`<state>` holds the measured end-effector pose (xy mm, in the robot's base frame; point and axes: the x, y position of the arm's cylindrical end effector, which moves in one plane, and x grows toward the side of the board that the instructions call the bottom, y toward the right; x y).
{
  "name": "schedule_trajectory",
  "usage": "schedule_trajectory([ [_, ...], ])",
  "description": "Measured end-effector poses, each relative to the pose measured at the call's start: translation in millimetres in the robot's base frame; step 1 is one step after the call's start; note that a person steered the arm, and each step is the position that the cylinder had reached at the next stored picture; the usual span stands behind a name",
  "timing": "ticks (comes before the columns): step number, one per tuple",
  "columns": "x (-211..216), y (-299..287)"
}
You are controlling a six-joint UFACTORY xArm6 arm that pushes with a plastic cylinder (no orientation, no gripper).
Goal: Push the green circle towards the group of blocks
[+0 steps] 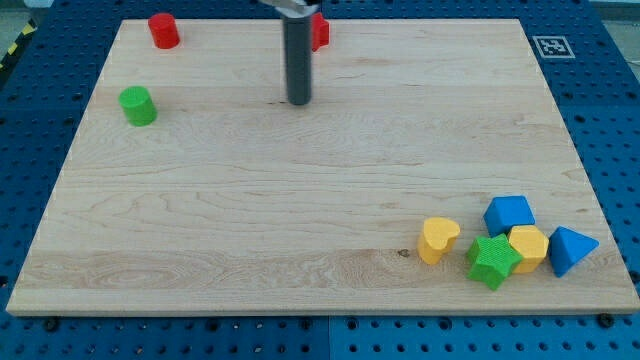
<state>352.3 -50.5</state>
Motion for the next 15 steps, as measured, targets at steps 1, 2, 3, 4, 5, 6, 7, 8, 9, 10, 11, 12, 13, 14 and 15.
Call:
schedule_trajectory([
  [1,-6,-40],
  [2,-27,-84],
  [3,-35,-139],
  [4,-30,-193],
  [5,-22,-210],
  [6,-6,-210],
  [7,5,-210],
  [8,5,-208],
  [9,6,-189],
  [10,11,-178],
  [11,28,-177],
  [12,30,-170],
  [13,34,-159],
  [14,52,-149],
  [15,70,-134],
])
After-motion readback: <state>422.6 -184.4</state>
